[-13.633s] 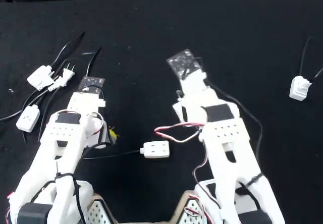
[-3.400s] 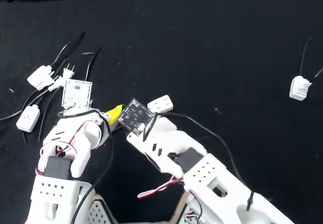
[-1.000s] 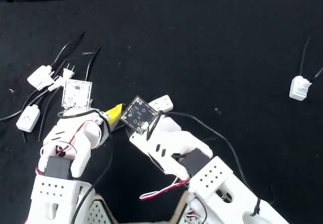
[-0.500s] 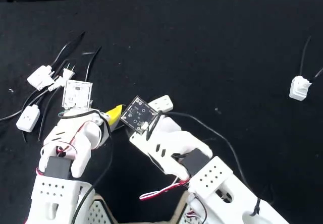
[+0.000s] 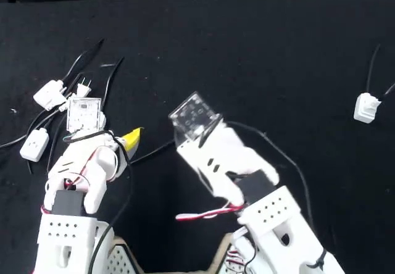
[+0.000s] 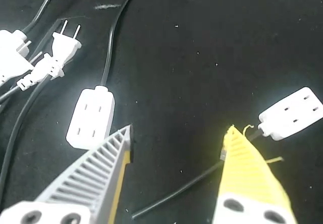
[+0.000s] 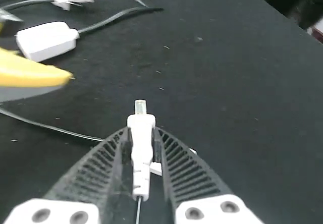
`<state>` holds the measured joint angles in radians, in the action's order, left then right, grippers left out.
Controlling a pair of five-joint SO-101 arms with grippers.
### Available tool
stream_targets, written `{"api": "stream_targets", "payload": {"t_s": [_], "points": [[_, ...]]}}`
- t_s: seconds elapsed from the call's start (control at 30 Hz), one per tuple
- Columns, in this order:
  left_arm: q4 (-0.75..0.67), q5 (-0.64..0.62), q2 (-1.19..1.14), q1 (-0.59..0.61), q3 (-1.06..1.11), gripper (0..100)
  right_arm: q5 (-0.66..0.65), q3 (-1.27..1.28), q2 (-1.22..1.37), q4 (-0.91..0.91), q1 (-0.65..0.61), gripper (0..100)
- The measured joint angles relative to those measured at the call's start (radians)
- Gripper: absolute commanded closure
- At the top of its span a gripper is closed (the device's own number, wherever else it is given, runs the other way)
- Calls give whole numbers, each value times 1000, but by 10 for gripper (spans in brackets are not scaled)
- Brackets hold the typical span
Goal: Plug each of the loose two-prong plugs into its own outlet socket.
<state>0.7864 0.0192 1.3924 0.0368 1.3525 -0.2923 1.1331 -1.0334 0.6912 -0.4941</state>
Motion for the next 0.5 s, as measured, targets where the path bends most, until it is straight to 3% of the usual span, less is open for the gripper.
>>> {"api": "stream_targets", "payload": {"t_s": [0.2,0.5], "points": [[0,-3,0,2,3,715,0,-198,135,180,72,988],[0,-3,0,2,34,715,2,-671,654,526,132,988]]}}
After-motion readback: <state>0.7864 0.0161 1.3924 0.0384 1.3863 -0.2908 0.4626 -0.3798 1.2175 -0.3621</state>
